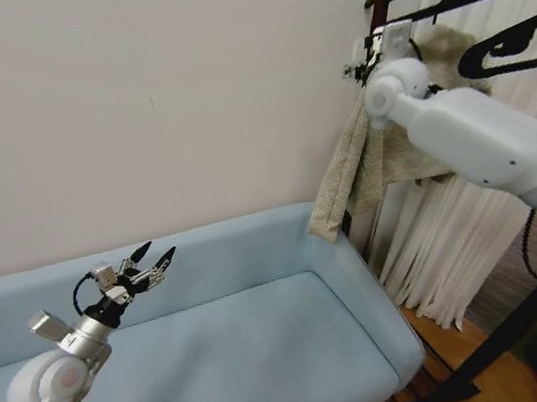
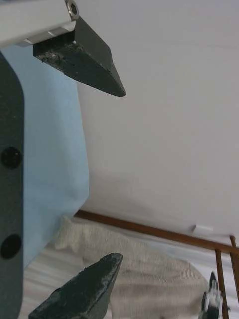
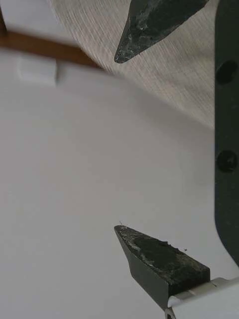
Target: Pick up the clothes from the sofa and hang them on the clothes hanger.
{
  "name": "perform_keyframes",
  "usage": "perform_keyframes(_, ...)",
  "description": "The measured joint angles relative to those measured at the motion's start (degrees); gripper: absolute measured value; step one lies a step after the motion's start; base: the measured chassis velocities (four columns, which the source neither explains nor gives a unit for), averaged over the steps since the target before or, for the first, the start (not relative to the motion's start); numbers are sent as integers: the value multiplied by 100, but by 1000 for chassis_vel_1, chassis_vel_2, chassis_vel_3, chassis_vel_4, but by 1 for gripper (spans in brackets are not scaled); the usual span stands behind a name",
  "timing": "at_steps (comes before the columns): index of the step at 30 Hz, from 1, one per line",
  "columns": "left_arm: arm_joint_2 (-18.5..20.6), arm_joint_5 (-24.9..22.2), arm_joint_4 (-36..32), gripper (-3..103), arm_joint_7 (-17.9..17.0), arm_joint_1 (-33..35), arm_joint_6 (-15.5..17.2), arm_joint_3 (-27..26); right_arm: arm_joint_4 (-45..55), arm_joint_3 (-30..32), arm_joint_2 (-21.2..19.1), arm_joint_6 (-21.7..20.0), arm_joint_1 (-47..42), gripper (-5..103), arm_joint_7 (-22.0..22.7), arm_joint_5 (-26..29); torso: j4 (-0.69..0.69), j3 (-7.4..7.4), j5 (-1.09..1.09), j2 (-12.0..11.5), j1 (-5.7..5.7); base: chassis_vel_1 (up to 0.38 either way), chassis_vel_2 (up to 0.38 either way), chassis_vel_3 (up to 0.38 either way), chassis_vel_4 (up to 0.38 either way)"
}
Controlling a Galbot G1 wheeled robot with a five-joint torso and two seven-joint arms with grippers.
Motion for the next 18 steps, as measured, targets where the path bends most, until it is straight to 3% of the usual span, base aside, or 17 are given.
perform_keyframes(1,-31,145,-50,100,-255,46,-76,8,377,30,-255,107,-241,100,-445,12,-2,0,0,0,0,0,0,0,0)
perform_keyframes(3,-46,242,-80,100,-398,74,-119,17,559,51,-387,170,-388,100,-665,10,-3,-1,1,0,-1,0,0,0,0)
perform_keyframes(6,-153,847,-345,100,-1371,301,-351,88,1300,326,-966,653,-1312,100,-1670,-188,-7,-1,4,0,0,0,0,0,0)
perform_keyframes(8,-179,913,-394,100,-1479,339,-365,91,1347,377,-1006,714,-1429,100,-1778,-217,-7,-1,3,0,-1,0,0,0,0)
perform_keyframes(10,-324,1285,-630,100,-2043,543,-415,99,1617,951,-1179,1105,-2405,100,-2393,-568,0,-1,0,0,-1,0,0,0,0)
perform_keyframes(13,-487,1490,-823,100,-2524,806,-498,102,1792,1894,-1177,1359,-3846,100,-2910,-1092,0,0,1,0,-1,0,0,0,0)
perform_keyframes(14,-487,1490,-823,100,-2524,806,-498,102,1792,1894,-1177,1359,-3846,100,-2910,-1092,0,0,1,0,-1,0,0,0,0)
perform_keyframes(16,-686,1612,-952,100,-2713,1091,-565,43,1876,2806,-968,1586,-5395,100,-3249,-1748,-3,0,5,0,-1,0,0,0,0)
perform_keyframes(18,-857,1771,-987,100,-2780,1273,-665,24,1964,3486,-698,1656,-6336,100,-3382,-2305,-4,0,4,-1,0,0,0,0,0)
